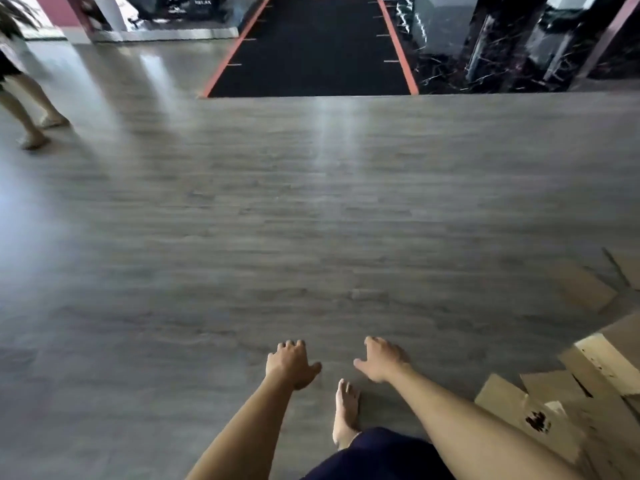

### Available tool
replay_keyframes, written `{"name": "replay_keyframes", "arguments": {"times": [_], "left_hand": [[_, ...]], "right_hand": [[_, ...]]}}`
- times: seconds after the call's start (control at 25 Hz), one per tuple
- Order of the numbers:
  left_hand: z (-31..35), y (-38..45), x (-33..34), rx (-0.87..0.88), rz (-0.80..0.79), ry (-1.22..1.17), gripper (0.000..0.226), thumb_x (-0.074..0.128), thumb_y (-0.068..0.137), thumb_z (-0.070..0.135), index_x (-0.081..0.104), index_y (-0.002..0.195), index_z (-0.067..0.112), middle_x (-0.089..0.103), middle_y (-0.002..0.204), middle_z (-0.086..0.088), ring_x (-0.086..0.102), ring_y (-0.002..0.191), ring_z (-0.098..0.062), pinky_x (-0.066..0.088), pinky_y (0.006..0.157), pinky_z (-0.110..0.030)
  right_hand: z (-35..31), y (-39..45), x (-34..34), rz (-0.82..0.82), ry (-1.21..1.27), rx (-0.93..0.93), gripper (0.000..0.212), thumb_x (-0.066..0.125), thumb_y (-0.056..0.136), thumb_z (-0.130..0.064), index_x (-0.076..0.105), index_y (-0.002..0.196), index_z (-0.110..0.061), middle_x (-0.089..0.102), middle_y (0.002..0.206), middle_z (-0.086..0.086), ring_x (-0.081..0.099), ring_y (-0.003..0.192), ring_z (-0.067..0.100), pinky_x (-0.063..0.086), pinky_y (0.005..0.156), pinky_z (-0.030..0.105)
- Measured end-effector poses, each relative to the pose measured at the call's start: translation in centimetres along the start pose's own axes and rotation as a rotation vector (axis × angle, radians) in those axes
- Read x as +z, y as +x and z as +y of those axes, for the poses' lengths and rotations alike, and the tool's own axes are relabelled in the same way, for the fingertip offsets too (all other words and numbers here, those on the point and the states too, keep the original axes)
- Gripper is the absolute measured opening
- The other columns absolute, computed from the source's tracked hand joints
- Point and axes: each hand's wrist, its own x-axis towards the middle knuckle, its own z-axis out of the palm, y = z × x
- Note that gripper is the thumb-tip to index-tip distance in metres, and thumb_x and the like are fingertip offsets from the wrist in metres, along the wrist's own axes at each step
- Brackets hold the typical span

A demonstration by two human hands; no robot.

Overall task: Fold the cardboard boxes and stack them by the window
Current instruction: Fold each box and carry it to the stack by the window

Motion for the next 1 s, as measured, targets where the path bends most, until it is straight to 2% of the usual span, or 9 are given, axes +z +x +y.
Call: {"name": "replay_keyframes", "arguments": {"times": [0.16, 0.28, 0.48, 0.76, 1.0], "left_hand": [[1.5, 8.8, -7.5, -0.019, 0.018, -0.031, 0.073, 0.049, 0.092, 0.064, 0.039, 0.147, 0.016, 0.045, 0.148, -0.008, 0.040, 0.137, -0.027, 0.038, 0.106, -0.044], [2.9, 14.5, -12.7, -0.022, 0.047, -0.032, 0.072, 0.048, 0.093, 0.063, 0.039, 0.147, 0.016, 0.046, 0.147, -0.008, 0.040, 0.137, -0.028, 0.039, 0.107, -0.044], [6.7, 23.8, -18.0, 0.030, -0.045, 0.045, 0.070, 0.047, 0.094, 0.062, 0.041, 0.145, 0.015, 0.047, 0.147, -0.009, 0.041, 0.137, -0.028, 0.039, 0.107, -0.044], [17.8, 40.6, -29.2, 0.335, -0.104, 0.256, 0.070, 0.045, 0.094, 0.061, 0.040, 0.146, 0.014, 0.047, 0.147, -0.012, 0.042, 0.136, -0.030, 0.042, 0.105, -0.044], [31.0, 48.9, -34.8, 0.567, -0.159, 0.370, 0.069, 0.048, 0.094, 0.060, 0.040, 0.145, 0.015, 0.046, 0.147, -0.010, 0.040, 0.137, -0.028, 0.041, 0.104, -0.045]], "right_hand": [[0.7, 9.2, -8.3, -0.001, 0.000, 0.023, 0.062, 0.052, 0.091, -0.057, 0.049, 0.137, -0.016, 0.054, 0.141, 0.007, 0.055, 0.125, 0.027, 0.046, 0.094, 0.036], [0.1, 15.1, -13.8, 0.028, 0.010, 0.019, 0.063, 0.052, 0.092, -0.058, 0.047, 0.138, -0.016, 0.053, 0.142, 0.007, 0.054, 0.127, 0.028, 0.045, 0.098, 0.036], [0.3, 23.0, -20.7, 0.036, 0.084, 0.056, 0.063, 0.052, 0.091, -0.058, 0.048, 0.138, -0.016, 0.055, 0.141, 0.009, 0.054, 0.127, 0.029, 0.046, 0.101, 0.037], [7.9, 31.1, -30.7, 0.094, 0.304, 0.362, 0.061, 0.056, 0.094, -0.054, 0.050, 0.135, -0.010, 0.055, 0.139, 0.013, 0.054, 0.127, 0.028, 0.045, 0.099, 0.034], [15.4, 34.1, -35.7, 0.168, 0.630, 0.632, 0.065, 0.051, 0.100, -0.047, 0.039, 0.148, -0.006, 0.045, 0.149, 0.015, 0.046, 0.135, 0.030, 0.039, 0.109, 0.036]]}}
